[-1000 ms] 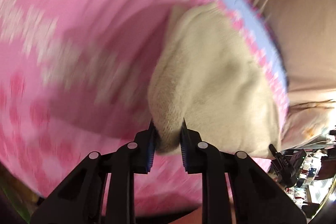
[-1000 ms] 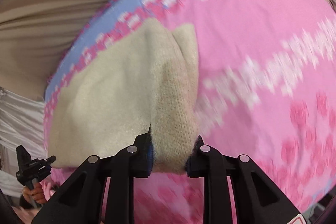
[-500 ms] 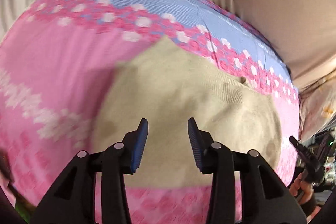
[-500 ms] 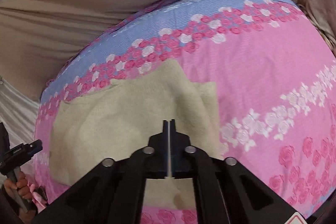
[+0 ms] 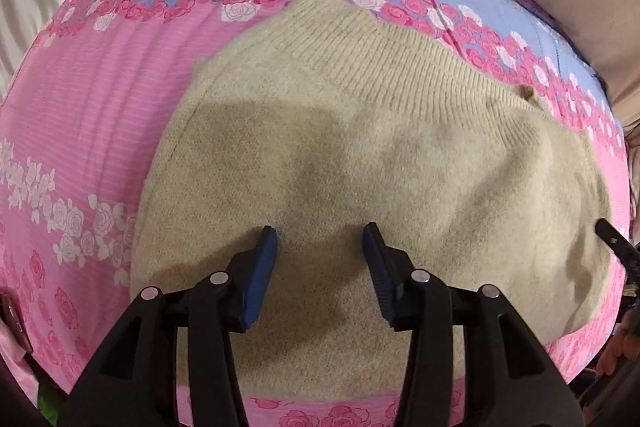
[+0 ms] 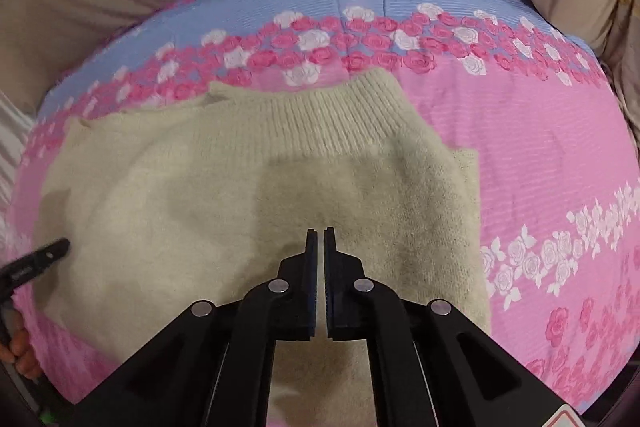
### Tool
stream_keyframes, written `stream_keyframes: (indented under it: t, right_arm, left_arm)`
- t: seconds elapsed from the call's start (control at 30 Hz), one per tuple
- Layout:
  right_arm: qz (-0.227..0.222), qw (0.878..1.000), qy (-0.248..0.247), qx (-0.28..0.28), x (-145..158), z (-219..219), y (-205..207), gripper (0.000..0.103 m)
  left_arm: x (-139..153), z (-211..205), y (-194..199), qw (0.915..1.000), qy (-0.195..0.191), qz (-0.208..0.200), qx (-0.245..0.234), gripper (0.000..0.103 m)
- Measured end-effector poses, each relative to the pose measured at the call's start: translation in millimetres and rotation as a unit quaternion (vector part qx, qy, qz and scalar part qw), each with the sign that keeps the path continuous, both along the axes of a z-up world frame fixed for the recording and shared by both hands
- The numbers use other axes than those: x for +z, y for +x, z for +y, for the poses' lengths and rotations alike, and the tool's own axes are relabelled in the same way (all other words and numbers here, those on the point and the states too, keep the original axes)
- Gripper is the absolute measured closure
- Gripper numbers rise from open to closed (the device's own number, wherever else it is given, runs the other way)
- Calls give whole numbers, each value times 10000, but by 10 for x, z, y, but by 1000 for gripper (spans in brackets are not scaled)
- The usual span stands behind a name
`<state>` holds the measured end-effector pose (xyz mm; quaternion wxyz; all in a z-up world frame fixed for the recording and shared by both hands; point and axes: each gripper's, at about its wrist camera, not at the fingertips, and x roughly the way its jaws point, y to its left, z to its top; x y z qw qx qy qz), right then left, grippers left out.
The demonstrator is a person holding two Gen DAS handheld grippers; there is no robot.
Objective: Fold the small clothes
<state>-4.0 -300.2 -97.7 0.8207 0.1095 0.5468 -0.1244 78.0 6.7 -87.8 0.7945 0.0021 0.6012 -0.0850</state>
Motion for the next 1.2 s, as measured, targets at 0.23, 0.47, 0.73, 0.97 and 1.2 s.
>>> stream_keyframes:
  t: [0.23,0.47,0.73,0.97,1.2]
  right_arm:
    - [-109,9963,410,-748,44,-328,-131,102]
    - [130,9996,19,-242,-116,-72,84,103]
    - [-235,9978,480,-390,190,-68,88,98]
    - [-235,9977,439,470,152,404,618,98]
    - [79,9983,275,-506,-61,-335,573,103]
  left_arm:
    - [-11,-16,14,10000,35,12,-32,58]
    - [-26,-45,18,9999,121,26,-108,53]
    - [29,-30,44,10000,25,-33,-53,53]
    - [45,5,525,9991,100,-245,318,46]
    - [-107,103,805,9981,390,-117,455,43]
